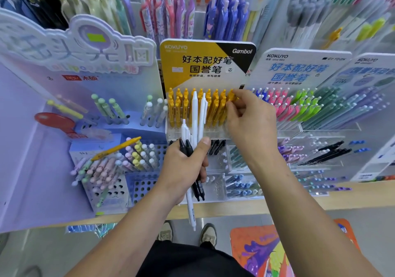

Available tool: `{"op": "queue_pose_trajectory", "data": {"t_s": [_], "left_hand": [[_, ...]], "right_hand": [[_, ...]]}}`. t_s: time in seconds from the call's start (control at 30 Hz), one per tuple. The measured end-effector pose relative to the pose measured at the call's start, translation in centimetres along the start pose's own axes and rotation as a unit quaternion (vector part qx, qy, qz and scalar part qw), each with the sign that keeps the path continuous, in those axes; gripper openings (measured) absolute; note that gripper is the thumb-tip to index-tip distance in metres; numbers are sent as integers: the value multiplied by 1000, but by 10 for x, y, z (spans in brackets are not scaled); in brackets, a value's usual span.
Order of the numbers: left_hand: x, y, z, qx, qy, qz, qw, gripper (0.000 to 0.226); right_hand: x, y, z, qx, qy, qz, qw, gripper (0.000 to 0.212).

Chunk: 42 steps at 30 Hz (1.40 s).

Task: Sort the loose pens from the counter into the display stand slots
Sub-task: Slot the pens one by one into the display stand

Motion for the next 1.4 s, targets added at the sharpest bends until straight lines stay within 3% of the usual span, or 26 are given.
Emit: {"op": "queue_pose_trajectory", "data": {"t_s": [0.27,0.67,0.8,0.9,0.97,1.03,1.13,1.23,1.4], "left_hand": [[1,3,5,4,1,2,1000,48],[9,28,8,31,-14,-9,999,43],[15,41,4,93,-63,-25,993,34],[24,46,5,111,-50,-19,992,32],[32,45,13,85,-33,-8,996,45],[42,43,28,27,-17,3,999,54],[58,43,48,-60,-3,14,998,42],[64,44,52,-93,9,13,996,37],[62,46,38,-106,56,-2,993,21]], "right_hand": [[-2,0,-7,31,41,43,998,13],[14,33,18,38,-59,-16,997,47],[8,80,-6,166,-227,-157,947,27],[-4,92,-10,151,-327,-223,906,26],[-6,89,-2,116,-376,-236,889,23],[-13,83,13,68,-371,-214,901,21],[-35,87,20,48,-313,-200,927,19],[-63,112,4,60,-195,-190,960,5],[-77,156,-9,53,-123,-145,980,17]]}}
Point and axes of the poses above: each hand's wrist, its own y-axis away from the middle knuckle, its own z-axis out of the back of the hand, x = y × z, the point moved 7 cm from there along -y, towards the middle knuckle
